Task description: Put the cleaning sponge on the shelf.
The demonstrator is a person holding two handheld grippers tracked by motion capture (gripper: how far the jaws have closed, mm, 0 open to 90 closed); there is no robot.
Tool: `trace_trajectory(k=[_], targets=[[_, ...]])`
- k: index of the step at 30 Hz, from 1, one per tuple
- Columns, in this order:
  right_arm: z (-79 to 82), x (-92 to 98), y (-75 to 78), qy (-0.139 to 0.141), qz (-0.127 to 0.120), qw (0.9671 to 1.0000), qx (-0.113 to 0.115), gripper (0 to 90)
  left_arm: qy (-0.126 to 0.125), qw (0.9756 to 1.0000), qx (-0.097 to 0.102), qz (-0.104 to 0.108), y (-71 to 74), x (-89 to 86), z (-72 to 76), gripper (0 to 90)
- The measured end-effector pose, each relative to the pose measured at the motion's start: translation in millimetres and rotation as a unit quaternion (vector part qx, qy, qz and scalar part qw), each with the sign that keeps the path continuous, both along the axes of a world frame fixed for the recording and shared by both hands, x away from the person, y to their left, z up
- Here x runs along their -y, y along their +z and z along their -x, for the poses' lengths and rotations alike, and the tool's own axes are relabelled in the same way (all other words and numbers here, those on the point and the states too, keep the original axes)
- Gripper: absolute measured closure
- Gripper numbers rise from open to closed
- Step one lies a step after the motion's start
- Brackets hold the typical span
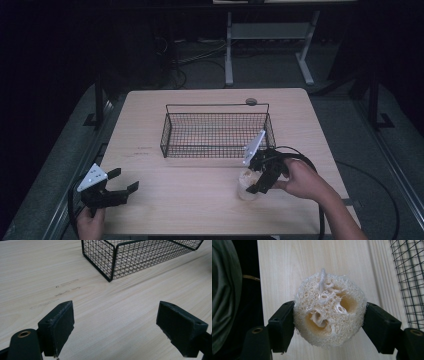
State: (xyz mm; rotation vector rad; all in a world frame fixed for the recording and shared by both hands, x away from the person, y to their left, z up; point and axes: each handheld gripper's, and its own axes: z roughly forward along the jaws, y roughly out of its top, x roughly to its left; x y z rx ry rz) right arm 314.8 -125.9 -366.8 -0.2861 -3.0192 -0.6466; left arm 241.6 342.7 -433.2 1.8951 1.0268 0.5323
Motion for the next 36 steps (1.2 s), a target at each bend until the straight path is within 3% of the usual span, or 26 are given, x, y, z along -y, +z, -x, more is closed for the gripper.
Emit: trace_trajectory(k=[17, 36], targets=[[-20.2, -3.6, 31.0, -0.002, 0.004, 0.9998, 0.017, 28.8, -0.002, 1.0, 0.001, -0.001, 0.5, 0.6, -1.3, 14.0], [-37.1, -6.3, 49.5, -0.004, -0.001, 0.9996, 0.027, 28.9, -0.003, 1.0, 0.001, -0.003, 0.8, 1.4, -0.5, 13.9]])
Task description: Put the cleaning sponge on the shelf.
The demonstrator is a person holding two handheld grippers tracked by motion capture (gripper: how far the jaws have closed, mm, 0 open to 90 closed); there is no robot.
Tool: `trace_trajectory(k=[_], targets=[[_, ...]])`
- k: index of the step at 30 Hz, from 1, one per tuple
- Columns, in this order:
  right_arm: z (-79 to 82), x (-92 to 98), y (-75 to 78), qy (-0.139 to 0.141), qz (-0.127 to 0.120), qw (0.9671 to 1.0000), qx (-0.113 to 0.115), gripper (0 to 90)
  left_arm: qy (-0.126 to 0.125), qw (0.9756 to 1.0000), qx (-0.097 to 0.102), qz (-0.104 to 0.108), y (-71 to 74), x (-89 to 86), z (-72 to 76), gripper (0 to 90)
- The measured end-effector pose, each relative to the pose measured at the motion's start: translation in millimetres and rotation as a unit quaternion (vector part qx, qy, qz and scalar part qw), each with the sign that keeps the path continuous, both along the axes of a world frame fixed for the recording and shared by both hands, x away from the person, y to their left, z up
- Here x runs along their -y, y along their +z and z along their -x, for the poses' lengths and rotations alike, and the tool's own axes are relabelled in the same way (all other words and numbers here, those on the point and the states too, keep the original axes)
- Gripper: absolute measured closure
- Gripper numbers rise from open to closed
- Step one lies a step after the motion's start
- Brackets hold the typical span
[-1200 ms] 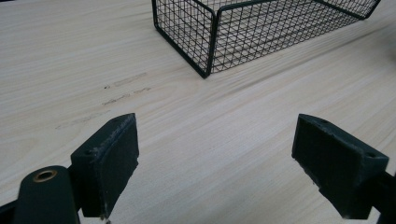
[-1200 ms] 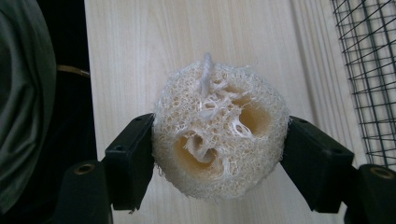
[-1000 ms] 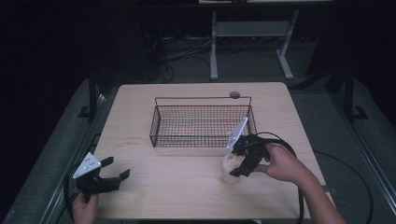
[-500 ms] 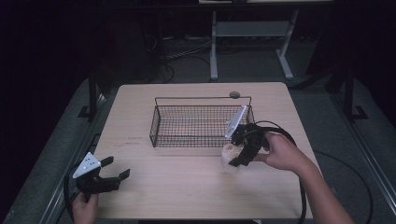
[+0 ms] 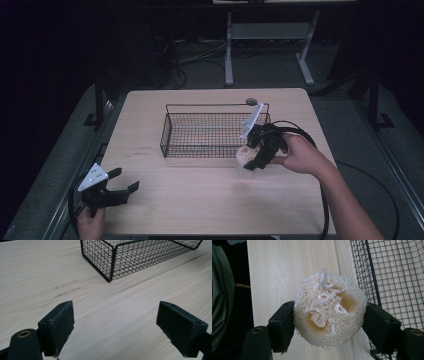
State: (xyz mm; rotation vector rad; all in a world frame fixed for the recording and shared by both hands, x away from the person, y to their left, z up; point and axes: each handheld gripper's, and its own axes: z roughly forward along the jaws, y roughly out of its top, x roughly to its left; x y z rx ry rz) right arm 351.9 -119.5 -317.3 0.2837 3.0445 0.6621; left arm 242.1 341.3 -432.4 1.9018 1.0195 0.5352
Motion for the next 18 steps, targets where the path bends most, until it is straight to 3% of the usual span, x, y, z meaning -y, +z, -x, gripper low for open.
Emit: trace_trajectory(k=[12, 18], targets=[[-20.5, -2.8, 20.9, -0.011, 0.0, 0.9999, 0.006, 29.0, 0.0, 1.0, -0.001, 0.002, -0.1, -0.4, -0.2, 13.9], [-29.6, -5.1, 22.6, -0.014, -0.007, 0.9999, 0.004, 29.0, 0.001, 1.0, 0.001, 0.002, 0.7, -1.4, 0.2, 14.0]])
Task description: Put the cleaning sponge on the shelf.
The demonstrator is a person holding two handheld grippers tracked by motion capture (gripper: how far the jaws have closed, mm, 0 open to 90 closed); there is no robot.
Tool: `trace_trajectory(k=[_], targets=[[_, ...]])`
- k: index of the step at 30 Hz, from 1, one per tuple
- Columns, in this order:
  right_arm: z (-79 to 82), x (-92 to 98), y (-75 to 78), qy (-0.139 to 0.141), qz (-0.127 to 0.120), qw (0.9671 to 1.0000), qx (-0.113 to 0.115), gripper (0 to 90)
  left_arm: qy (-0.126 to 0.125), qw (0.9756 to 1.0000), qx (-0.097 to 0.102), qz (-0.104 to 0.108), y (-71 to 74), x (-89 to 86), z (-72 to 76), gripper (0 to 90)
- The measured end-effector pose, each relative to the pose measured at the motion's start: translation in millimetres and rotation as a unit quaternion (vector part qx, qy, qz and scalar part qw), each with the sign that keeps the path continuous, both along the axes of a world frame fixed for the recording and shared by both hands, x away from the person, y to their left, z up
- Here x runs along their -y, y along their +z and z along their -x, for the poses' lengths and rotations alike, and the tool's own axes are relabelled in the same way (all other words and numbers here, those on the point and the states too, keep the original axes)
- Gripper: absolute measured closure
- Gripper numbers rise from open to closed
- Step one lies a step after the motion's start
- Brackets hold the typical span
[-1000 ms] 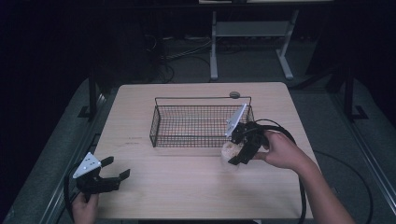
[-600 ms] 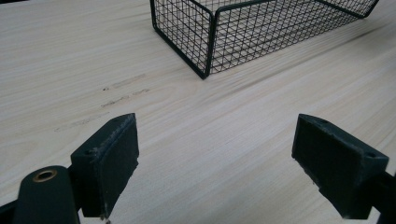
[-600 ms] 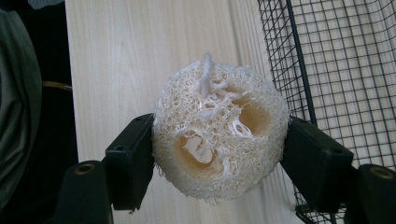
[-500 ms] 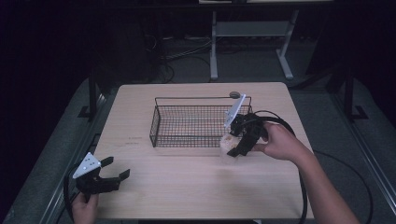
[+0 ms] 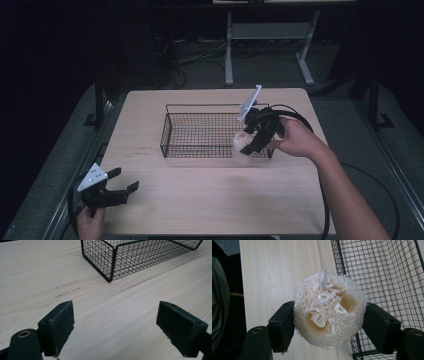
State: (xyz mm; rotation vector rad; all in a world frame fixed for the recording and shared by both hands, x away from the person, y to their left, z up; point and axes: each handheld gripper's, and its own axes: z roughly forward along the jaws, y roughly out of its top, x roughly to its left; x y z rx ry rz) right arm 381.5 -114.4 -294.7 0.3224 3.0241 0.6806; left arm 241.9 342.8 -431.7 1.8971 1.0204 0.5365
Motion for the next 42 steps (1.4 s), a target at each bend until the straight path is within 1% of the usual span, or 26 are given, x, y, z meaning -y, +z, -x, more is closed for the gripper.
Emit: trace_trajectory(k=[1, 4, 7, 9, 11, 13, 16, 19, 20, 22, 24, 28, 30, 33, 36, 42], targets=[[-3.5, -1.1, 0.0, -0.004, 0.008, 1.0, 0.001, 29.0, 0.001, 1.0, 0.0, 0.001, 0.2, -0.5, 0.1, 13.9], [-10.2, -2.1, 2.5, -0.006, 0.01, 0.9999, 0.004, 29.0, 0.001, 1.0, 0.0, 0.001, 0.3, -1.0, 0.2, 14.0], [-14.7, -2.7, 4.3, -0.01, 0.006, 0.9999, 0.001, 29.0, 0.001, 1.0, 0.001, 0.001, 0.3, -1.3, 0.0, 14.0], [-19.4, -3.8, 5.8, -0.013, 0.013, 0.9998, 0.003, 29.0, 0.001, 1.0, 0.001, 0.002, 0.4, -1.3, -0.1, 13.9], [-23.9, -4.7, 7.1, -0.013, 0.013, 0.9998, 0.005, 29.0, 0.0, 1.0, 0.001, 0.001, 0.2, -0.8, -0.5, 13.9], [-26.8, -5.6, 8.3, -0.017, 0.008, 0.9998, 0.001, 29.0, 0.0, 1.0, 0.001, 0.0, 0.4, -0.7, -0.6, 13.9], [-32.5, -7.5, 8.3, -0.017, 0.018, 0.9997, 0.003, 29.0, 0.0, 1.0, 0.001, 0.001, 0.4, -0.8, -0.6, 14.0], [-38.0, -8.9, 8.8, -0.019, 0.019, 0.9996, 0.002, 29.0, 0.0, 1.0, 0.002, 0.001, 0.5, -0.7, -0.4, 14.0], [-39.7, -9.8, 9.0, -0.02, 0.023, 0.9995, 0.003, 29.0, -0.001, 1.0, 0.001, 0.001, 0.6, -0.7, -0.3, 14.0], [-42.9, -10.8, 9.4, -0.024, 0.021, 0.9995, -0.001, 29.0, -0.001, 1.0, 0.002, 0.002, 0.7, -1.0, -0.3, 14.0], [-47.0, -12.8, 9.8, -0.024, 0.027, 0.9993, 0.002, 29.0, 0.0, 1.0, 0.001, 0.002, 0.7, -1.1, -0.3, 13.9], [-54.9, -16.0, 11.1, -0.028, 0.029, 0.9992, 0.0, 29.0, 0.0, 1.0, 0.002, 0.002, 0.8, -1.3, -0.2, 13.9], [-59.9, -16.5, 10.0, -0.031, 0.024, 0.9992, -0.004, 28.9, -0.001, 1.0, 0.002, 0.002, 1.0, -1.5, -0.2, 14.0], [-67.8, -18.3, 6.2, -0.035, 0.035, 0.9988, -0.005, 29.0, -0.001, 1.0, 0.003, 0.002, 0.9, -1.8, -0.3, 13.9], [-75.4, -19.4, 3.0, -0.038, 0.035, 0.9986, -0.008, 28.9, -0.002, 1.0, 0.002, 0.001, 1.1, -1.8, -0.2, 13.9], [-88.4, -20.8, -9.1, -0.048, 0.039, 0.9979, -0.016, 28.9, -0.001, 1.0, 0.003, 0.002, 1.1, -2.2, 0.0, 13.9]])
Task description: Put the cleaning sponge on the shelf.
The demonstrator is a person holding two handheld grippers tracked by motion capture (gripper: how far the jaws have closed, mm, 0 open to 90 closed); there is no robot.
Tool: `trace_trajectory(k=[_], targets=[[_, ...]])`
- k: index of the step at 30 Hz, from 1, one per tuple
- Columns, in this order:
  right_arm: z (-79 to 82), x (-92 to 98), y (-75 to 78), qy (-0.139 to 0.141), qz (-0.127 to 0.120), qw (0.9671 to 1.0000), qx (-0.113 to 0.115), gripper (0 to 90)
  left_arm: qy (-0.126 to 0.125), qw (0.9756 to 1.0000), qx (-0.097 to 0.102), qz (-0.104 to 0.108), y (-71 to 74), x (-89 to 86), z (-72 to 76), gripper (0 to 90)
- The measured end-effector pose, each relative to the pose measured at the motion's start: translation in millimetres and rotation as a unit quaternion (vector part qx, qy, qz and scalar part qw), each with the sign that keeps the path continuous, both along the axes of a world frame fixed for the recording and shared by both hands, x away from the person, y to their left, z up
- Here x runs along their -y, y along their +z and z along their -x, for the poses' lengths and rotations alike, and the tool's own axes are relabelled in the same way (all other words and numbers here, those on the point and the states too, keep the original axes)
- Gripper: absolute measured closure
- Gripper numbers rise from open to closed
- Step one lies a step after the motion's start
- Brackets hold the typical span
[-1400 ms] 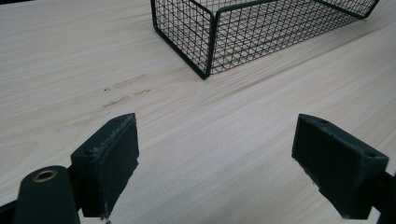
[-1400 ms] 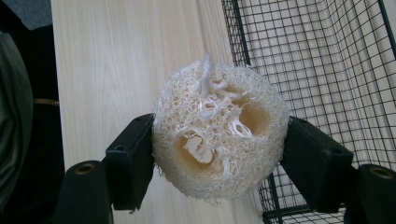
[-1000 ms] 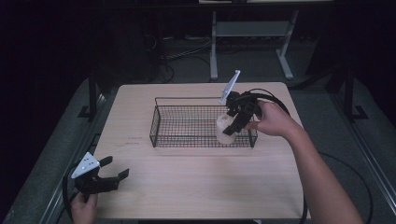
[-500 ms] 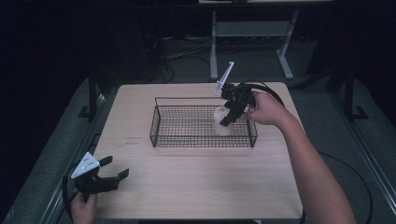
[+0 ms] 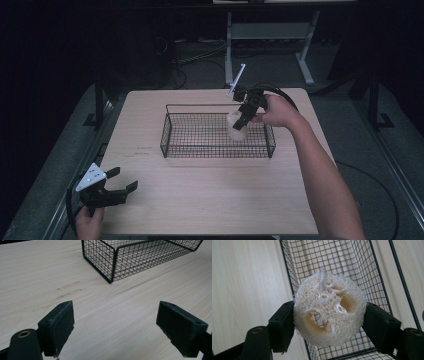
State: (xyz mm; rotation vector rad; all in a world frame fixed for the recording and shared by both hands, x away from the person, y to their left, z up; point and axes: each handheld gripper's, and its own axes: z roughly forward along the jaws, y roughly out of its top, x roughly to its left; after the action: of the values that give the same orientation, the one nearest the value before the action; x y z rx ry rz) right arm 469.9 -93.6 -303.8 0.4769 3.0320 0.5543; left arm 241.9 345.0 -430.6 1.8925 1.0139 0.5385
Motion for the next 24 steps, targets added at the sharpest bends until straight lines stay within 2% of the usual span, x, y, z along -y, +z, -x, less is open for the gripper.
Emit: trace_trajectory(k=[15, 24], targets=[[-20.9, 4.9, -30.4, -0.03, 0.004, 0.9993, -0.023, 28.8, 0.001, 1.0, 0.0, 0.0, 0.1, -0.5, 0.7, 14.0], [-24.7, 0.1, -42.3, -0.027, 0.018, 0.999, -0.03, 28.8, 0.0, 1.0, 0.001, 0.0, 0.3, -1.0, 1.1, 13.9]])
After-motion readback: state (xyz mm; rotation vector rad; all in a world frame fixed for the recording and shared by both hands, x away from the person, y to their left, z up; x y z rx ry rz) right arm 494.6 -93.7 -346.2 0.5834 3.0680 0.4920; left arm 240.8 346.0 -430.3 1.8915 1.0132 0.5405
